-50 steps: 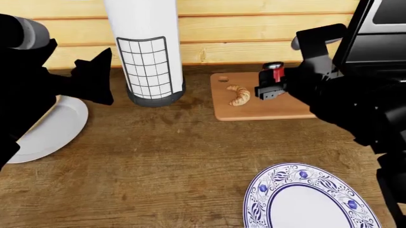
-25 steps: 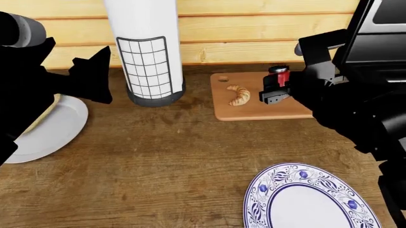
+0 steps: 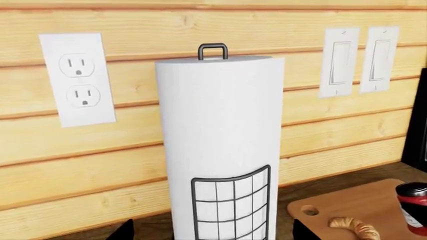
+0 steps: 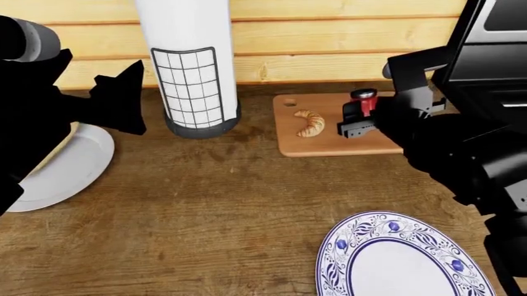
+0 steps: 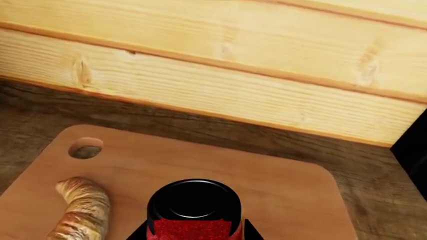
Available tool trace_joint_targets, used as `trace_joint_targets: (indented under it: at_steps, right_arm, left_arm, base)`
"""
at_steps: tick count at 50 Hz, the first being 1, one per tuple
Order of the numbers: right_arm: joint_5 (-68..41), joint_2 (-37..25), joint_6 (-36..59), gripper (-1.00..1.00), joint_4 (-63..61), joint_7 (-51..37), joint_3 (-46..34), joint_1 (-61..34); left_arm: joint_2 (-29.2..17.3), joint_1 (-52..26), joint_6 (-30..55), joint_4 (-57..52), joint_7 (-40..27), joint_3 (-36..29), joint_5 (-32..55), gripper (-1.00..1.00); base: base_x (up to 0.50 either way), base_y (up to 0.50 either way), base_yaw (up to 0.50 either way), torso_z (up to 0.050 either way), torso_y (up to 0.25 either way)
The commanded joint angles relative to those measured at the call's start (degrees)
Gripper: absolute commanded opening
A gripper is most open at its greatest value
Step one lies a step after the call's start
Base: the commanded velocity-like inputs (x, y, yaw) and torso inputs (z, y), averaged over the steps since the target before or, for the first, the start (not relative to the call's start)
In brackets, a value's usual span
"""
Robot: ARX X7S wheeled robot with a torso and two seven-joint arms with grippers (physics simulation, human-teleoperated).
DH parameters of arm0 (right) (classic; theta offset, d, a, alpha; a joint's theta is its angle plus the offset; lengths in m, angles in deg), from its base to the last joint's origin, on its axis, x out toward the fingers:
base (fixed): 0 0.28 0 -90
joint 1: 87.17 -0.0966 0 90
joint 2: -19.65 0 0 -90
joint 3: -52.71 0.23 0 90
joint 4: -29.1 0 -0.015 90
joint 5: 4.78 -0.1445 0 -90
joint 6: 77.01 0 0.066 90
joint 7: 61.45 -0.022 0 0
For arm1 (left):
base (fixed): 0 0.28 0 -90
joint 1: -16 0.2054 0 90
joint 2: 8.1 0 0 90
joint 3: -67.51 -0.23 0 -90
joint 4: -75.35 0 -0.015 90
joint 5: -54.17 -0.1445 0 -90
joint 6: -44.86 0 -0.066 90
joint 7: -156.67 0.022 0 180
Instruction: From the different types of pastries on the counter, select a croissant and place it on the cutting board. Then retrieve a jar of jam from the cabinet and place it alongside the croissant on the cutting board.
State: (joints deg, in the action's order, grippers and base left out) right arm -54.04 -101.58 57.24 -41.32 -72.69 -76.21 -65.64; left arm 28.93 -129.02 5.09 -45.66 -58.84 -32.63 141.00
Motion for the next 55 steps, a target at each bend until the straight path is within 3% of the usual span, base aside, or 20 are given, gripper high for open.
trace_joint_targets:
  at_steps: [1, 18, 19, 55]
  right_arm:
    - [1.7, 0.3, 0.0, -1.0, 0.7, 0.9, 0.0, -0.6]
    - [0.0, -0.7, 2.8, -1.0, -0.7, 0.6, 0.0, 0.3]
    - [0.0, -0.8, 2.7, 1.0, -0.7, 0.6, 0.0, 0.4]
    - [-2.1, -3.7, 4.9, 1.0, -8.1, 1.3, 0.9, -2.3]
  left_arm:
    - [0.0, -0.1, 0.0, 0.1, 0.0, -0.1, 0.0, 1.0]
    - [0.0, -1.2, 0.3, 0.2, -0.5, -0.5, 0.5, 1.0]
    - [0.0, -1.2, 0.3, 0.2, -0.5, -0.5, 0.5, 1.0]
    - [-0.4, -1.2, -0.1, 0.0, -0.6, -0.3, 1.0, 1.0]
  base:
    - [0.0, 0.0, 0.0, 0.0, 0.0]
    - [0.0, 0.0, 0.0, 0.0, 0.0]
    - [0.0, 0.0, 0.0, 0.0, 0.0]
    - [0.0, 0.0, 0.0, 0.0, 0.0]
